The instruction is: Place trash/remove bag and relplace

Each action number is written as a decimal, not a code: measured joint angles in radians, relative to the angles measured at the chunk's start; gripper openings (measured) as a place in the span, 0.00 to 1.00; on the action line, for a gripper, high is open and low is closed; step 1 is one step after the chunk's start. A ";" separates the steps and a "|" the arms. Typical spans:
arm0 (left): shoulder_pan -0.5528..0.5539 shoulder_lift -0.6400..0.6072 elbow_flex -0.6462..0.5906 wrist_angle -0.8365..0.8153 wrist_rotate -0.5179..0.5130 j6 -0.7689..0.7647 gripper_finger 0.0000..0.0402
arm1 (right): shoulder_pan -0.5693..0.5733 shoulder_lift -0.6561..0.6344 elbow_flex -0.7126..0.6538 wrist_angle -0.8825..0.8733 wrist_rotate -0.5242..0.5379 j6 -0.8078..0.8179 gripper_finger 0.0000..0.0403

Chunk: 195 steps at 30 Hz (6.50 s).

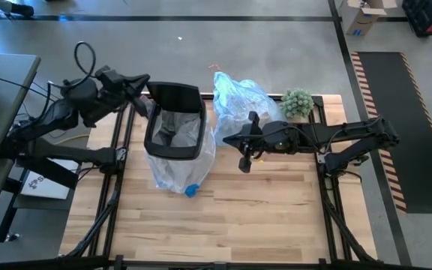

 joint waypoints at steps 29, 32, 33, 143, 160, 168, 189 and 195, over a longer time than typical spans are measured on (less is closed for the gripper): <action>0.012 0.123 -0.094 -0.296 0.672 -0.272 0.00 | -0.090 0.012 0.000 0.200 -0.288 0.090 0.00; -0.014 0.112 -0.096 -0.287 0.645 -0.299 0.00 | -0.119 0.055 0.030 0.162 -0.353 0.099 0.00; -0.025 0.110 -0.097 -0.285 0.641 -0.310 0.00 | -0.126 0.077 0.052 0.148 -0.371 0.099 0.00; -0.595 0.025 -0.285 -0.570 0.053 -1.052 0.00 | -0.077 0.089 -0.126 -0.025 -0.243 -0.064 0.00; -0.572 -0.011 -0.400 -0.521 -0.348 -0.998 0.00 | -0.186 0.345 -0.158 0.426 -0.185 0.029 0.00; -0.587 -0.139 -0.287 -0.451 -0.345 -0.802 0.00 | -0.210 0.357 -0.146 0.460 -0.162 0.056 0.00; -0.793 0.091 -0.312 0.032 -0.244 -0.550 0.00 | -0.040 -0.541 -0.212 -0.295 -0.349 0.001 0.00; -0.702 0.037 -0.518 0.227 -0.129 -0.582 0.00 | -0.006 -0.792 -0.532 -0.080 -0.366 0.110 0.00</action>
